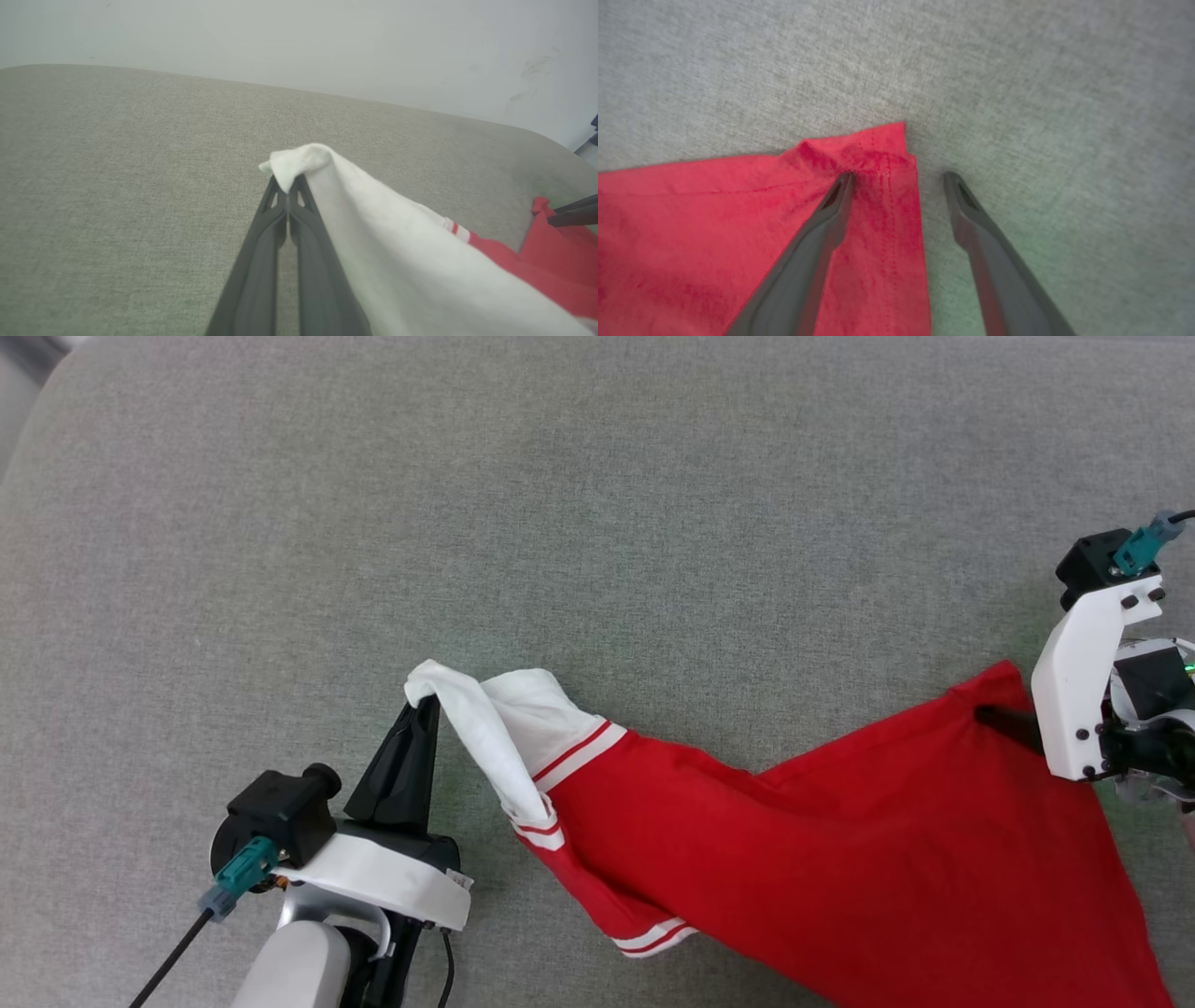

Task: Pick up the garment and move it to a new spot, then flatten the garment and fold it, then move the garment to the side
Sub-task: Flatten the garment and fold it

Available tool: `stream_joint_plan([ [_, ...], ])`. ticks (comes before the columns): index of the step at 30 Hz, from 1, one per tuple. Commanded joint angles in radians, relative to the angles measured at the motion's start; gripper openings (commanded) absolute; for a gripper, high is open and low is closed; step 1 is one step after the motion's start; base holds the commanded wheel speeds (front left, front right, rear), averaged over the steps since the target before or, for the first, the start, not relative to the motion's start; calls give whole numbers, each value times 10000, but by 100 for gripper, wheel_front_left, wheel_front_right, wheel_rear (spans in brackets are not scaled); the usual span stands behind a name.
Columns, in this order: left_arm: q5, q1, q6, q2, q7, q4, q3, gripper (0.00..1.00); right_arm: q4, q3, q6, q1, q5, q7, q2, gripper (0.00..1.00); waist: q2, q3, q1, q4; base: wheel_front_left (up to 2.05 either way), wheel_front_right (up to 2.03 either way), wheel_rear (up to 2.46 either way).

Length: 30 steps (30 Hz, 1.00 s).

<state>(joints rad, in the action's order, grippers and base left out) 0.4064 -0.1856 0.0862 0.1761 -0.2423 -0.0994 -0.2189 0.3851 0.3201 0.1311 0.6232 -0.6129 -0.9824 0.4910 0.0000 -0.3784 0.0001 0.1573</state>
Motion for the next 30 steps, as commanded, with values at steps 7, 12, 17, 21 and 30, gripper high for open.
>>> stream_joint_plan([
  [7, -94, -232, 44, 47, -149, -272, 68, 0, 546, 591, -3, -515, 56, -25, -534, 0, 0, 197, -1, -69, 0, 0, 0],
  [12, -161, -630, 77, 212, -176, -405, 158, 0, 13, 426, -3, 408, 337, 934, -328, 0, 0, 701, -1, -117, 0, 0, 0],
  [17, -179, -1651, 186, 545, -43, -573, 193, 0, 21, 50, -7, 936, 835, 1927, -248, 0, 0, 1377, -1, -284, 0, 0, 0],
  [21, -295, -2937, 261, 848, 288, -612, 97, 0, 272, -532, -7, 1462, 1071, 2692, -505, 0, 0, 1823, -1, -471, 0, 0, 0],
  [30, -10, -6294, 349, 1002, 673, -2202, 205, 0, 1032, -1521, -7, 3159, 2194, 4478, -884, 0, 0, 2087, -1, -954, 0, 0, 0],
])
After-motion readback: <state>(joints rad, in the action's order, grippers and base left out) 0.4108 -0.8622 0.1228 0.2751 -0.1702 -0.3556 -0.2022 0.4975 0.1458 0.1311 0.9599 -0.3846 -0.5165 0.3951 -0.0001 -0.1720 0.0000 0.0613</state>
